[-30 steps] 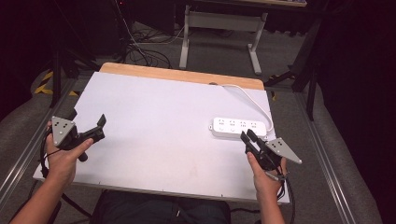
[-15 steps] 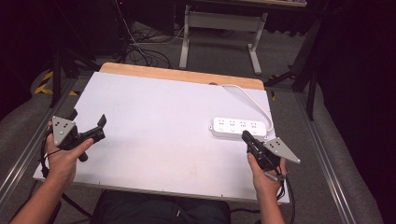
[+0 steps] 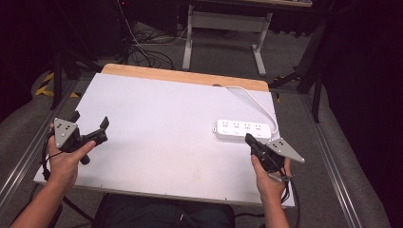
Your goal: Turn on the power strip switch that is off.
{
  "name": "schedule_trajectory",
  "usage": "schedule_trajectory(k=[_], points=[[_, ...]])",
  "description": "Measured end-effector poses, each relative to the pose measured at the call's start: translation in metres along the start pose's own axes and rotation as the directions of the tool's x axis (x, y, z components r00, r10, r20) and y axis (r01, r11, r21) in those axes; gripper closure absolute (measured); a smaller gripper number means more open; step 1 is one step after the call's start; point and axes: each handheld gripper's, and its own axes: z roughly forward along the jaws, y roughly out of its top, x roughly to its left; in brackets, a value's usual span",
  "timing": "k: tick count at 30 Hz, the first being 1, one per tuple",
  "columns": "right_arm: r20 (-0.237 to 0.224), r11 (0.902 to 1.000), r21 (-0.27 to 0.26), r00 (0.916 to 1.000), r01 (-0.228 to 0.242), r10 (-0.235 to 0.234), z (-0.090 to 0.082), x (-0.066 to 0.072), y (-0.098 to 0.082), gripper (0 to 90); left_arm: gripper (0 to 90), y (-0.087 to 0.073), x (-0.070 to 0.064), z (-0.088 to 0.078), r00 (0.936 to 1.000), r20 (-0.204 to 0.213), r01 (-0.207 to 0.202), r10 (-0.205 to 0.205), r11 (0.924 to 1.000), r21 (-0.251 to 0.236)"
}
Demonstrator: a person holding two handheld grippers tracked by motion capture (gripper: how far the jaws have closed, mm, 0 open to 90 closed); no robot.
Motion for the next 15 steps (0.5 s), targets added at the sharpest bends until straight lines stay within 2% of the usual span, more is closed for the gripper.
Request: schedule_trajectory(k=[8, 15], points=[[0.004, 0.9990, 0.041, 0.9998, 0.020, -0.020, 0.012, 0.003, 0.007, 90.0, 6.0, -0.001, 0.001, 0.000, 1.0000, 0.001, 0.004, -0.004, 1.0000, 0.005], [-0.001, 0.9988, 0.047, 0.9999, 0.012, -0.012, 0.019, 0.003, 0.011, 90.0, 6.2, -0.001, 0.003, -0.002, 1.0000, -0.006, 0.007, -0.007, 1.0000, 0.003]])
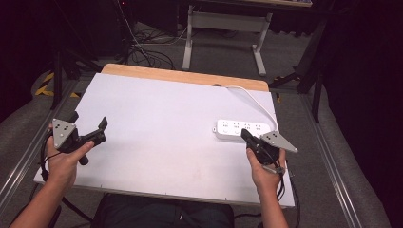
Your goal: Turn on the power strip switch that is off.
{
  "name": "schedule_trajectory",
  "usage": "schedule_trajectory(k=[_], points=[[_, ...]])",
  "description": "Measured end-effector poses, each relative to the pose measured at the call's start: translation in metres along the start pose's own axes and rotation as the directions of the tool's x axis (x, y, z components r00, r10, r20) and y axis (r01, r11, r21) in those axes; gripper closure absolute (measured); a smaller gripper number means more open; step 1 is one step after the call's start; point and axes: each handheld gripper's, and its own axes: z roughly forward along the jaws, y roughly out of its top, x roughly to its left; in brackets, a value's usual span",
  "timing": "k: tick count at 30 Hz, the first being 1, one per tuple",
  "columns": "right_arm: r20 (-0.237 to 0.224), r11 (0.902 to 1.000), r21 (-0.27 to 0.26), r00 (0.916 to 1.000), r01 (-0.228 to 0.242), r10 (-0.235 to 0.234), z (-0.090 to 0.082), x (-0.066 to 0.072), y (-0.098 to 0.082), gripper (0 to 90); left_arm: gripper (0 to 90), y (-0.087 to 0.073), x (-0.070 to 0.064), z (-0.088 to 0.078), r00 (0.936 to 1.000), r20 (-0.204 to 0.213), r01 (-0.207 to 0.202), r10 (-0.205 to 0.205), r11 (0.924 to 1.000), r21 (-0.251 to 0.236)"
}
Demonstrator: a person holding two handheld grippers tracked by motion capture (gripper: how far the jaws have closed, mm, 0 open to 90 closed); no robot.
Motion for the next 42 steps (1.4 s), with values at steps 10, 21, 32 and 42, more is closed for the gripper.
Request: schedule_trajectory(k=[10, 21, 32, 42], points=[[0.020, 0.9992, 0.030, 0.9995, -0.026, 0.026, 0.005, -0.007, 0.003, 90.0, 6.5, 0.000, -0.001, 0.000, 0.9999, 0.000, -0.012, 0.012, 0.9999, 0.005], [0.017, 0.9978, 0.060, 0.9995, -0.027, 0.026, 0.008, -0.010, 0.005, 90.0, 6.6, -0.001, -0.002, 0.002, 0.9998, 0.008, -0.018, 0.018, 0.9998, 0.009], [0.025, 0.9948, 0.095, 0.9991, -0.037, 0.035, 0.015, -0.014, 0.007, 90.0, 6.7, -0.001, -0.003, 0.002, 0.9997, 0.012, -0.021, 0.021, 0.9997, 0.013], [0.029, 0.9910, 0.130, 0.9992, -0.032, 0.029, 0.025, -0.014, 0.009, 90.0, 6.8, -0.001, -0.003, 0.002, 0.9996, 0.018, -0.022, 0.022, 0.9997, 0.013]])
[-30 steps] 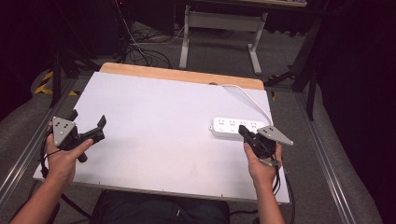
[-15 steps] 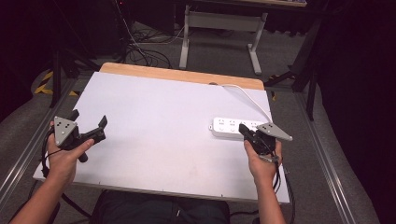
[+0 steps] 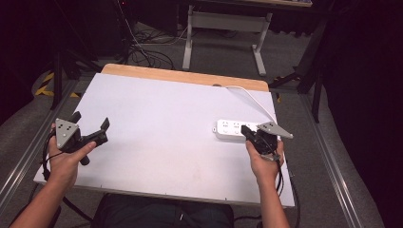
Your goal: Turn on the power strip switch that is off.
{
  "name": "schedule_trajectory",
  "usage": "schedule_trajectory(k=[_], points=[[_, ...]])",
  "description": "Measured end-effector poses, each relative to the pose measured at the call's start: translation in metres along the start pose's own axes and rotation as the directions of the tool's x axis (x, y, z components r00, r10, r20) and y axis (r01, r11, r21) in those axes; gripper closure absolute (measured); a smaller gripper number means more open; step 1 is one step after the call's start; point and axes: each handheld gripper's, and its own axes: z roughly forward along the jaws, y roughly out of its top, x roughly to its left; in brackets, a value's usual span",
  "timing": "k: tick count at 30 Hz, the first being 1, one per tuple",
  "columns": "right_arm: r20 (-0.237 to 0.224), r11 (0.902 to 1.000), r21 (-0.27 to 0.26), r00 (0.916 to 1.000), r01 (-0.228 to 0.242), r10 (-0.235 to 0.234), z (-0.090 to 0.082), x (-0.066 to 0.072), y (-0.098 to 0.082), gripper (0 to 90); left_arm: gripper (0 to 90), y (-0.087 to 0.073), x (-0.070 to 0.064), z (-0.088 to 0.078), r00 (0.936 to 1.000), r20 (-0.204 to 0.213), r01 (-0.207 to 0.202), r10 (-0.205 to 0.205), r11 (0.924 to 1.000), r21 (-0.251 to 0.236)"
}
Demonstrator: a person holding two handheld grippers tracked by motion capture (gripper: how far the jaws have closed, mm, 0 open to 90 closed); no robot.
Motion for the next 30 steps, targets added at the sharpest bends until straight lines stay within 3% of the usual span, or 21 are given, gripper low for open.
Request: schedule_trajectory(k=[30], points=[[0.017, 0.9962, 0.087, 0.9998, 0.002, -0.004, 0.016, -0.004, 0.001, 90.0, 7.5, -0.001, -0.001, 0.001, 0.9999, 0.010, -0.009, 0.009, 1.0000, 0.004]])
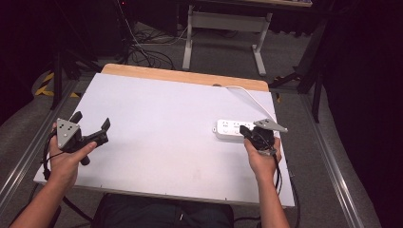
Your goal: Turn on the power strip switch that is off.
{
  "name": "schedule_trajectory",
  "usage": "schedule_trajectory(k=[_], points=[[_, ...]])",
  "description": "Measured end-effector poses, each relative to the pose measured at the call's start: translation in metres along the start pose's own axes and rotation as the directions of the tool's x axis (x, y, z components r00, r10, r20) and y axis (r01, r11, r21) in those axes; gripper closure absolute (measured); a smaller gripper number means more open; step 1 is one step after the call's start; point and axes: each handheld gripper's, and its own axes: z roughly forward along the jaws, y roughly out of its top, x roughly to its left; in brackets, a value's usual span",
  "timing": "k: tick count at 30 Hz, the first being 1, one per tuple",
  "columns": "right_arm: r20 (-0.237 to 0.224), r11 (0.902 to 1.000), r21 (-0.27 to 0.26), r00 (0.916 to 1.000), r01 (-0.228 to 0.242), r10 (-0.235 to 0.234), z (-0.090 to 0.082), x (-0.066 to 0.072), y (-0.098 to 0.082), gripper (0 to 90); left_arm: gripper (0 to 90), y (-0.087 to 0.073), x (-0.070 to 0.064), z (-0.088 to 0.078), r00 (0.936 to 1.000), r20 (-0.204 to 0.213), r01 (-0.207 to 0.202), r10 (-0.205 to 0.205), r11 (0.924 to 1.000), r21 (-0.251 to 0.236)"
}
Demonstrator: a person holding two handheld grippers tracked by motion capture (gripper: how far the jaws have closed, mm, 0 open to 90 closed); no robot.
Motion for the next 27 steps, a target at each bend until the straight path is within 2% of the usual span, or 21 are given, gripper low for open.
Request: schedule_trajectory(k=[6, 12, 27], points=[[0.004, 0.9999, 0.013, 1.0000, -0.002, 0.002, 0.002, -0.001, 0.000, 90.0, 7.7, 0.000, -0.001, 0.000, 1.0000, 0.003, -0.002, 0.002, 1.0000, -0.002], [0.017, 0.9988, 0.047, 0.9998, -0.013, 0.012, 0.012, -0.004, 0.002, 90.0, 7.9, 0.000, 0.000, 0.001, 1.0000, 0.004, -0.003, 0.003, 1.0000, 0.000], [0.023, 0.9964, 0.078, 0.9991, -0.036, 0.034, 0.021, -0.010, 0.004, 90.0, 8.0, 0.000, -0.001, 0.000, 0.9999, 0.006, -0.009, 0.009, 1.0000, -0.001]])
